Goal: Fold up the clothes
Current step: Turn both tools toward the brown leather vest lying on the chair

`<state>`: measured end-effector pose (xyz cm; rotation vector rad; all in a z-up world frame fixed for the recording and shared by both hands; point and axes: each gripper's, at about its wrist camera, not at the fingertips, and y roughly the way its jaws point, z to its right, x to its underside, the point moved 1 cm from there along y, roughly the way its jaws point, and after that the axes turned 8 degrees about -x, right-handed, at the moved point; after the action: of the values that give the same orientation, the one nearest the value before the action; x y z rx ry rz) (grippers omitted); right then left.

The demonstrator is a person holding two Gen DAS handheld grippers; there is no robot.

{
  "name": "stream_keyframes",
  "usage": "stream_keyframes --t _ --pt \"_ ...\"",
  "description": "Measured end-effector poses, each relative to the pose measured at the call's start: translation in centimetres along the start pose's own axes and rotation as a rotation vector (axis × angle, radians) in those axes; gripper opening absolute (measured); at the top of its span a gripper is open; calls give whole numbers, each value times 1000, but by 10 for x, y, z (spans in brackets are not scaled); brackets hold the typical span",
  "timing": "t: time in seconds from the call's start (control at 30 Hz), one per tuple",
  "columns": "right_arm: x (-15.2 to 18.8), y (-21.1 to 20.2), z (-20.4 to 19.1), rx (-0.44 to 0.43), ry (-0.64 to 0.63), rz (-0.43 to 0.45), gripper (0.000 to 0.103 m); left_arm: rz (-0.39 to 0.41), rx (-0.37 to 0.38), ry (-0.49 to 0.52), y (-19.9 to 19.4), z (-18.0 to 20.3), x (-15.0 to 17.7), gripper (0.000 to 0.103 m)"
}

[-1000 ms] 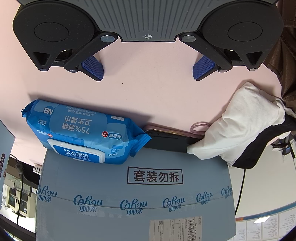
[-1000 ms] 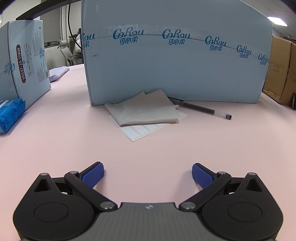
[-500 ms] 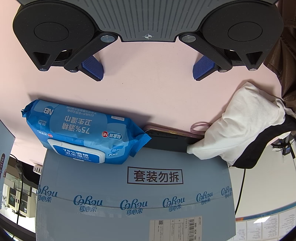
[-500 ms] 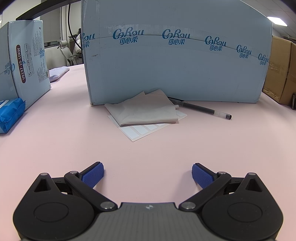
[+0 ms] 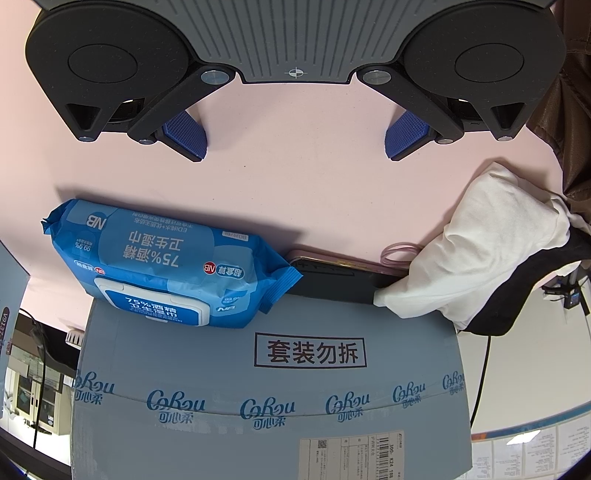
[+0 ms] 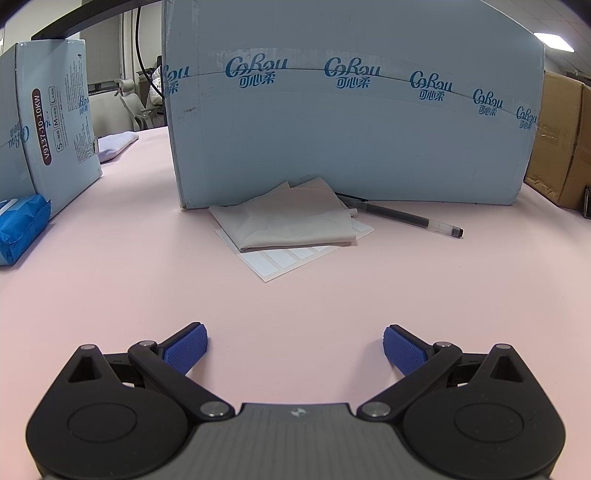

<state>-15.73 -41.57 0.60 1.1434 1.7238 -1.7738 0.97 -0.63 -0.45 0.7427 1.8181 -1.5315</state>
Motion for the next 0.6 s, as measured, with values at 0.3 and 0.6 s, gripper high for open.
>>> stream_keyframes --t 0.3,0.6 --pt "-1 -3 3 7 -7 9 103 204 128 -146 -48 -36 9 103" --pt "-9 -60 -80 -417 -109 143 103 417 15 -121 -151 -148 36 103"
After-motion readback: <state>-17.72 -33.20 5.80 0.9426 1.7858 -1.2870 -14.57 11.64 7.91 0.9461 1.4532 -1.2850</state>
